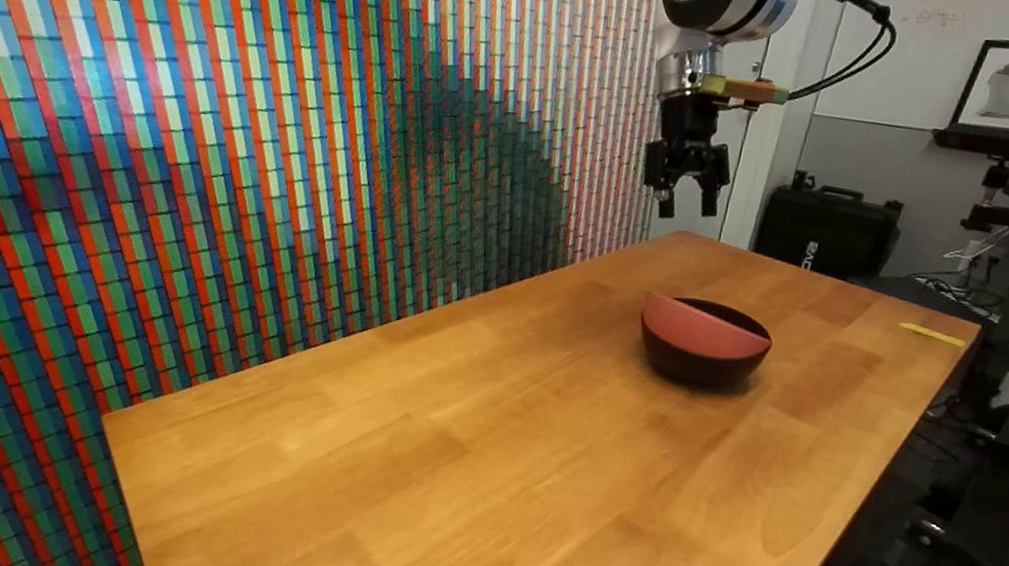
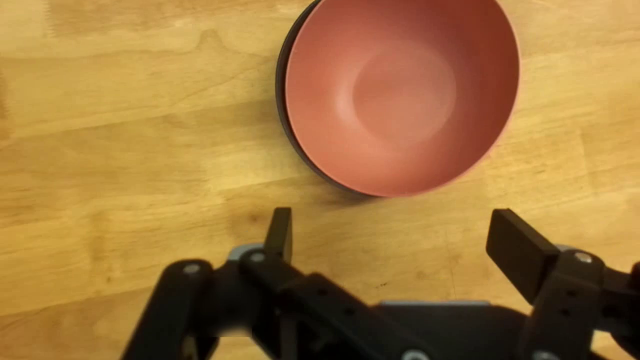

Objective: Place the pink bowl inside the black bowl

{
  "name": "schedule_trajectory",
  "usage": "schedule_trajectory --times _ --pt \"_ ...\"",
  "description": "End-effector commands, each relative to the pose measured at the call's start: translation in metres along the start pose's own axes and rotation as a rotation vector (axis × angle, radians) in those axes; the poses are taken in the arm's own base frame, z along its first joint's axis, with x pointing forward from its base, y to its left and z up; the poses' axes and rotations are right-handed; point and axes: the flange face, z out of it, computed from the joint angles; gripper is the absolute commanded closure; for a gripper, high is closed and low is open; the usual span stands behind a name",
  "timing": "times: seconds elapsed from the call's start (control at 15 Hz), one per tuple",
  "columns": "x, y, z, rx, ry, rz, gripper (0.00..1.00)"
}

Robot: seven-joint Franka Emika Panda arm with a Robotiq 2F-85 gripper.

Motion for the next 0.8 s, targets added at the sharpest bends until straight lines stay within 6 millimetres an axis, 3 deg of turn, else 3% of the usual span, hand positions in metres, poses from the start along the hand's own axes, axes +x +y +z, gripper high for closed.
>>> schedule_trajectory --times 0.0,0.33,0.73 --pt "-0.026 0.011 -0.054 -0.042 0.089 -0.014 0.00" --pt "-0.058 0.026 -0.100 -0.116 0.132 -0.049 0.00" --pt "-0.077 0.040 -0.108 -0.156 0.085 -0.117 0.00"
